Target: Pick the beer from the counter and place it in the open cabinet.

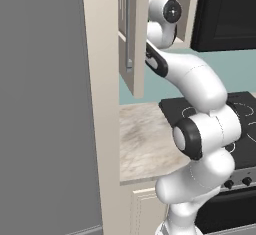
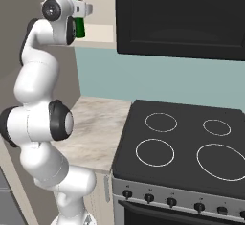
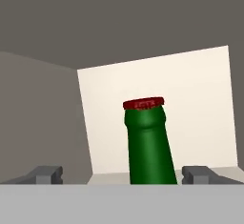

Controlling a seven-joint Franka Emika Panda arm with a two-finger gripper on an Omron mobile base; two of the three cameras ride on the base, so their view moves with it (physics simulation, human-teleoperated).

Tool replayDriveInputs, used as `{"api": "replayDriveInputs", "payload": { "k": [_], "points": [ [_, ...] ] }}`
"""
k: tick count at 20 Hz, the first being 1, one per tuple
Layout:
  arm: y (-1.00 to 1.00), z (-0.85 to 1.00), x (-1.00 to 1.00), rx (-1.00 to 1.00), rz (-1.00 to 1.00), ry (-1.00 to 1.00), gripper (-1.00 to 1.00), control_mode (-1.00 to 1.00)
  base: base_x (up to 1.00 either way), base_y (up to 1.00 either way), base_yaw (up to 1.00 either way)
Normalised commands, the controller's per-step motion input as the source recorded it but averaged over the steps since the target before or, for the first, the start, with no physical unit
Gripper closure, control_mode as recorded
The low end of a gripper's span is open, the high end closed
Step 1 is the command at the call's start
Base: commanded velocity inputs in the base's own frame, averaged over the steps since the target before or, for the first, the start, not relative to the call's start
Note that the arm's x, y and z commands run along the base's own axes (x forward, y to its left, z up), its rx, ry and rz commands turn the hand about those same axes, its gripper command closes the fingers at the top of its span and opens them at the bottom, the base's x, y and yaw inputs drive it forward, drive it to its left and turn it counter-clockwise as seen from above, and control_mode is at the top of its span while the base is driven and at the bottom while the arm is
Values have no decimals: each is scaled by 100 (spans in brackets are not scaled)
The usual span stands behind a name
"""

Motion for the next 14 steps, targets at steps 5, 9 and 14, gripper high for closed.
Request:
{"api": "replayDriveInputs", "payload": {
  "k": [5,9,14],
  "points": [
    [0,1,-21,0,2,-6,-100,-100,0,0,0],
    [0,0,-25,0,0,-3,-100,-100,0,0,0],
    [0,1,-48,0,0,0,-100,-100,0,0,0]
  ]
}}
